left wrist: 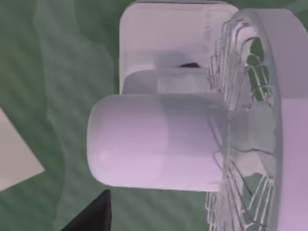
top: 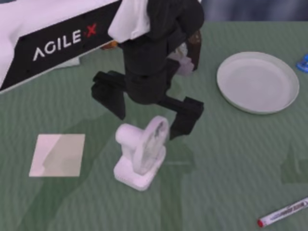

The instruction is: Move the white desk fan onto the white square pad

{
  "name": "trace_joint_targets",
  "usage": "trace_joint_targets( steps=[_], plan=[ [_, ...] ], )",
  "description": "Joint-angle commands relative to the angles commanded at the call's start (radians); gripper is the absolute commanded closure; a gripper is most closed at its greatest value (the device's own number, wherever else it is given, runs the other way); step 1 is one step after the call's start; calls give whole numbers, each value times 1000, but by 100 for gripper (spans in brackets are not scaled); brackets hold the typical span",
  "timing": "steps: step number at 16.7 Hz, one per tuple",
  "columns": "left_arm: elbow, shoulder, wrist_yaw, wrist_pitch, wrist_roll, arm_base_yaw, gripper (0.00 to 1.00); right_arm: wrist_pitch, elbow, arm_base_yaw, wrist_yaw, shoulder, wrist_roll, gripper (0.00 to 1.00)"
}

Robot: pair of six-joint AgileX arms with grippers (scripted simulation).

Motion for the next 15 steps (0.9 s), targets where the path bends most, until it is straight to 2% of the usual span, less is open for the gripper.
trace_joint_targets(
  steps=[3,8,15],
  plan=[
    [-85,0,0,85,-1,-1,0,0,0,0,0,0,0,0],
    [-98,0,0,98,-1,-1,0,0,0,0,0,0,0,0],
    [-98,0,0,98,-1,-1,53,0,0,0,0,0,0,0]
  ],
)
